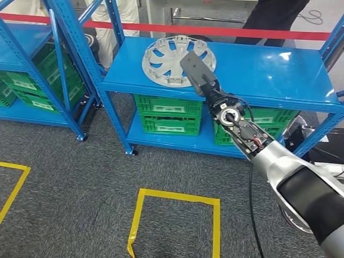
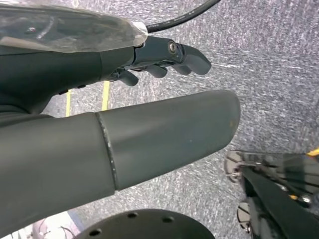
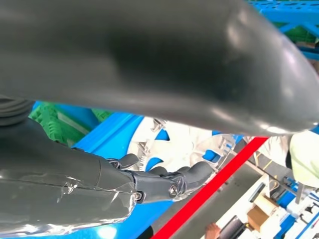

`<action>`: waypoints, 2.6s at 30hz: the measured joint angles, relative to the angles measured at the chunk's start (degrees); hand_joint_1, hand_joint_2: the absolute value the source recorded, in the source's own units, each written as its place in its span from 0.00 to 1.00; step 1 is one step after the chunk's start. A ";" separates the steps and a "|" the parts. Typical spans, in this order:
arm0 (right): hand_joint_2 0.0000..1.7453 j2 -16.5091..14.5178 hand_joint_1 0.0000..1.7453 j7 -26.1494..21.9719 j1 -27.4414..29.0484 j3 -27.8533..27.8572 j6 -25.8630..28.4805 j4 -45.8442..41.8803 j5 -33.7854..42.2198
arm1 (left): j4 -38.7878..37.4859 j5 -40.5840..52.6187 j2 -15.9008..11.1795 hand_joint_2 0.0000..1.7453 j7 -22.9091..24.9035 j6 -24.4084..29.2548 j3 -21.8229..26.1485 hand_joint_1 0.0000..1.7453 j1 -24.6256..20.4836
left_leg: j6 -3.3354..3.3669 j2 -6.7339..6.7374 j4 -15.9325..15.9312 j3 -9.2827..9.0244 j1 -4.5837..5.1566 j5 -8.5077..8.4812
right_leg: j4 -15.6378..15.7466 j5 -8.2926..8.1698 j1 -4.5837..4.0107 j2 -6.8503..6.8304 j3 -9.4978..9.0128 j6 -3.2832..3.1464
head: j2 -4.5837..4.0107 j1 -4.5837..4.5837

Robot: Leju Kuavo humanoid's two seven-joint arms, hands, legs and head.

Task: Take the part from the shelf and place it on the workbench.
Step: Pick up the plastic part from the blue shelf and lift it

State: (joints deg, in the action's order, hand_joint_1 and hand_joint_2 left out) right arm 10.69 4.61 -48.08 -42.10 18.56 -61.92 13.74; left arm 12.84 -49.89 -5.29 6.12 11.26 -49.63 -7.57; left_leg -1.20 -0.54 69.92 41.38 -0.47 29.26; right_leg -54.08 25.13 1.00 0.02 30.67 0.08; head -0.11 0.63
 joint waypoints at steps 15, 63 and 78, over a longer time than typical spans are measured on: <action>0.00 0.11 0.00 -0.68 0.81 1.35 0.98 0.10 0.75 | -0.01 -0.46 -0.06 0.00 -0.04 0.02 -0.60 0.00 -0.06 | 3.01 0.02 -16.96 -9.30 0.51 -6.00 | -17.56 7.21 0.10 -0.02 8.57 2.66 | 0.00 1.44; 0.00 0.13 0.00 0.08 1.13 2.24 1.90 -0.16 0.55 | -0.01 -0.95 -0.15 0.00 -0.28 -0.07 -0.92 0.00 0.08 | 0.35 0.54 -7.19 -3.27 0.33 -4.18 | -0.18 -0.03 -0.08 0.91 -0.02 0.26 | 0.00 -0.03; 0.00 0.44 0.00 0.67 1.92 2.58 2.60 -0.51 -0.21 | -0.01 -1.32 -0.27 0.00 -0.17 -0.07 -1.79 0.00 -0.05 | 2.59 0.55 -17.09 -10.61 0.45 -5.35 | -9.99 1.90 0.24 0.17 6.03 2.94 | 0.00 1.79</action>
State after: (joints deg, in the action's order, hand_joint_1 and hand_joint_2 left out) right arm 11.13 5.28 -46.16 -39.52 21.16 -62.43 13.53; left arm 12.83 -51.21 -5.56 5.95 11.19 -51.41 -7.62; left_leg 1.39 0.01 52.84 30.77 -0.02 23.91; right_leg -64.08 27.03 1.24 0.20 36.70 3.02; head -0.11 2.43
